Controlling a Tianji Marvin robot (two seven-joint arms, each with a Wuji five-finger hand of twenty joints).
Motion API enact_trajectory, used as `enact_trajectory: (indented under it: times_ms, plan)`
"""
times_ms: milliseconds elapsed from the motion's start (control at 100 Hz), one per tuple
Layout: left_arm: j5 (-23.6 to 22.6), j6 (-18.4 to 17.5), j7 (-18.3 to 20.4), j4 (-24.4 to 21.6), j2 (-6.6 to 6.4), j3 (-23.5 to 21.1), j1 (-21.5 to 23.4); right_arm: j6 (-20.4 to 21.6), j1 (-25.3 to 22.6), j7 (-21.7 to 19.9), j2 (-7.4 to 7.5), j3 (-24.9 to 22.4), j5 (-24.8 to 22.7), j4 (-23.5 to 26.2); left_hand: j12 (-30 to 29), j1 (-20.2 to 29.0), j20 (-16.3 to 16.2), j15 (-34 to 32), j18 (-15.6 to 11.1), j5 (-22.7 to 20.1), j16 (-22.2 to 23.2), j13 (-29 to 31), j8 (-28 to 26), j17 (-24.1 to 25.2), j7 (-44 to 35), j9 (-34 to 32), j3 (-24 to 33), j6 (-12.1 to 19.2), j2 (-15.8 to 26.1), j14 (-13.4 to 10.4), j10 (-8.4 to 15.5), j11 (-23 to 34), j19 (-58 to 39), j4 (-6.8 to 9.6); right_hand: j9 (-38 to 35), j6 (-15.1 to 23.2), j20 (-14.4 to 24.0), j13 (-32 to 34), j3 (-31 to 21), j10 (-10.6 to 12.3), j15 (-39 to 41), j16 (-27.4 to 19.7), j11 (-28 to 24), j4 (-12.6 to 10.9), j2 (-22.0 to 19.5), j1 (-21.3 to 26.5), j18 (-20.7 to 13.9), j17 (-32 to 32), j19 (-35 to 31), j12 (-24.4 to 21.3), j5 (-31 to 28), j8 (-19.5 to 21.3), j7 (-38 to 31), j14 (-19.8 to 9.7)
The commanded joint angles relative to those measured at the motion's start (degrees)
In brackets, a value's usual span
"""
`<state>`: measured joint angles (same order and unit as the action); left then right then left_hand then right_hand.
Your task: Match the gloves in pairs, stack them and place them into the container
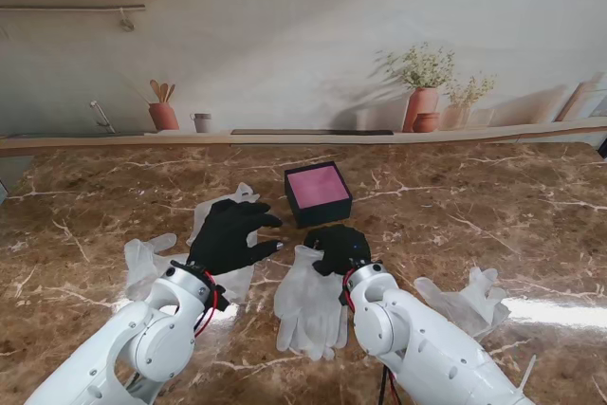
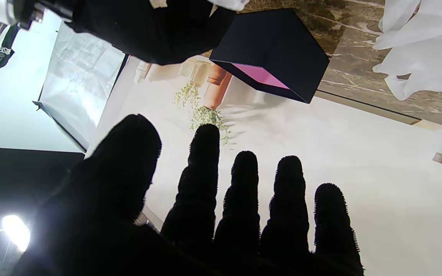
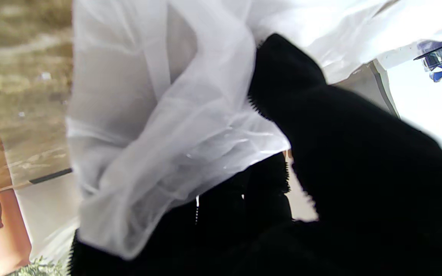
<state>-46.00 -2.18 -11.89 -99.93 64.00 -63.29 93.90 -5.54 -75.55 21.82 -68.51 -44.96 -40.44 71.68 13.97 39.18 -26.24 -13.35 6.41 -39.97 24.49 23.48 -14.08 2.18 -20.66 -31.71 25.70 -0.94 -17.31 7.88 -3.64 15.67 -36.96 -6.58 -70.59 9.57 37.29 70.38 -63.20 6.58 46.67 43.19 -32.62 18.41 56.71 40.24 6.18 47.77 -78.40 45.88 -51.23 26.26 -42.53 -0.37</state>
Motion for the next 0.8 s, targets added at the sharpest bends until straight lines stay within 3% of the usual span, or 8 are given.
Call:
enact_trajectory:
  times_ms: [0, 100, 190, 240, 410, 440, 530, 790]
  plan:
    - [0.05, 0.14, -0.12, -0.18, 0.07, -0.08, 0.42, 0.07, -0.19, 0.29, 0.39, -0.52, -0.83, 0.27, -0.84, 0.63, 0.4, 1.92, 0.01, -0.57, -0.57, -1.47, -0.64, 1.04, -0.8, 0.75, -2.07, 1.39, 2.14, -2.65, 1.55, -1.39, 2.12, 1.6, -1.29, 3.56, 0.7, 0.99, -1.61, 0.19, 1.04, 0.09, -0.48, -1.28, 1.61, 2.72, 0.08, 1.29, 0.36, 0.98, -2.03, -1.26, -6.1, 0.42]
    - [0.08, 0.11, -0.16, -0.21, 0.08, -0.21, 0.47, 0.3, -0.13, 1.32, 0.61, -1.76, -2.11, 0.55, -0.84, 0.6, 0.48, 1.94, -0.33, -0.42, -0.57, -1.46, -0.61, 1.09, -0.72, 0.71, -2.2, 1.31, 2.27, -2.61, 1.33, -1.38, 2.5, 1.61, -1.55, 8.58, 0.65, 1.47, -1.59, 0.66, 0.66, -0.32, -0.38, -1.12, 1.41, 2.11, -0.27, 2.03, 0.28, 1.42, -3.65, 1.69, -11.16, 0.08]
    - [0.64, -0.37, -0.28, -0.04, 0.17, -0.41, 0.38, 0.47, 0.53, 2.75, 0.68, -2.62, -3.24, -0.11, -0.61, 0.7, 3.95, 1.72, -5.34, -0.08, -0.46, -1.73, -0.33, -0.19, -0.12, 0.9, -2.28, 0.42, 2.26, -2.58, 0.95, -0.98, 7.99, 1.65, -1.26, 10.32, 0.7, 1.4, -1.54, 0.21, 0.26, -0.56, 0.23, -1.15, 0.16, 1.34, -0.34, 2.06, 0.2, 1.15, -6.39, 3.22, -13.83, -0.31]
    - [1.12, -0.4, -0.33, 0.02, 0.24, -0.5, 0.38, 0.39, 0.77, 3.08, 0.83, -3.12, -3.99, -0.08, -0.57, 0.37, 6.21, 1.71, -6.68, 1.56, -0.61, -2.37, 0.59, -0.5, 1.86, 1.65, -2.22, -1.26, 2.47, -2.58, 0.77, -0.97, 10.79, 1.66, -1.08, 10.25, 0.71, 1.09, -1.34, 0.22, 0.01, -0.64, 0.44, -1.12, -0.5, 0.82, -0.39, 1.46, 0.34, 1.1, -6.1, 3.21, -13.76, -0.52]
    - [1.87, -0.18, -0.1, 0.03, 0.31, -1.23, 0.59, 2.42, 1.4, 4.86, 1.28, -3.84, -6.09, -1.14, -0.7, -1.08, 7.4, 1.81, -6.46, 2.88, -0.84, -3.57, 1.59, -0.39, 3.92, 2.62, -4.01, -1.82, 3.57, -2.57, 0.8, -1.27, 12.28, 1.59, -0.86, 9.11, 2.02, -0.71, 0.64, 0.14, 0.72, 0.3, 0.96, -1.33, -3.96, -1.34, -0.22, -2.04, -0.78, 1.17, -4.64, 1.79, -12.68, -1.57]
    - [2.02, -0.21, -0.1, 0.06, 0.33, -1.38, 0.66, 2.91, 1.27, 5.5, 1.41, -3.8, -6.78, -1.21, -0.8, 0.54, 7.62, 1.71, -6.37, 2.94, -1.21, -3.78, 1.88, -0.5, 4.42, 2.78, -8.32, -1.79, 4.68, -2.59, 0.78, -1.31, 12.67, 2.23, -0.8, 8.87, 2.36, -0.98, 0.94, 0.2, 1.27, 0.51, 0.71, -1.29, -4.6, -2.09, -0.5, -2.37, -1.31, 1.51, -4.47, 1.38, -12.53, -1.91]
    - [2.47, -0.25, -0.13, 0.11, 0.39, -1.74, 0.83, 4.56, 0.48, 7.79, 1.94, -3.45, -9.6, -0.99, -0.94, 0.36, 7.76, 1.91, -6.38, 3.32, -1.34, -4.27, 2.12, -0.34, 4.92, 3.2, -9.75, -1.72, 5.36, -2.65, 0.63, -1.59, 13.07, 2.3, -0.93, 7.88, 2.76, -1.46, 1.56, 0.41, 2.94, 0.89, -0.23, -1.16, -6.7, -4.09, -0.68, -2.93, -2.13, 2.18, -3.88, 0.11, -12.03, -1.95]
    - [2.56, -0.46, 0.08, 0.0, 0.34, -1.94, 1.07, 5.34, -2.91, 10.63, 4.15, -1.06, -17.97, 2.5, -1.05, 1.02, 7.79, 2.16, -6.32, 3.41, -1.46, -4.58, 2.15, -0.27, 4.96, 3.46, -11.52, -1.36, 5.76, -2.82, 0.78, -1.76, 14.05, 2.52, -1.84, 7.78, 3.22, -0.71, 1.27, 0.24, 6.69, 1.4, -1.73, -1.22, -5.52, -4.17, -1.19, -1.58, -4.8, 1.8, -4.55, -1.71, -12.72, -2.02]
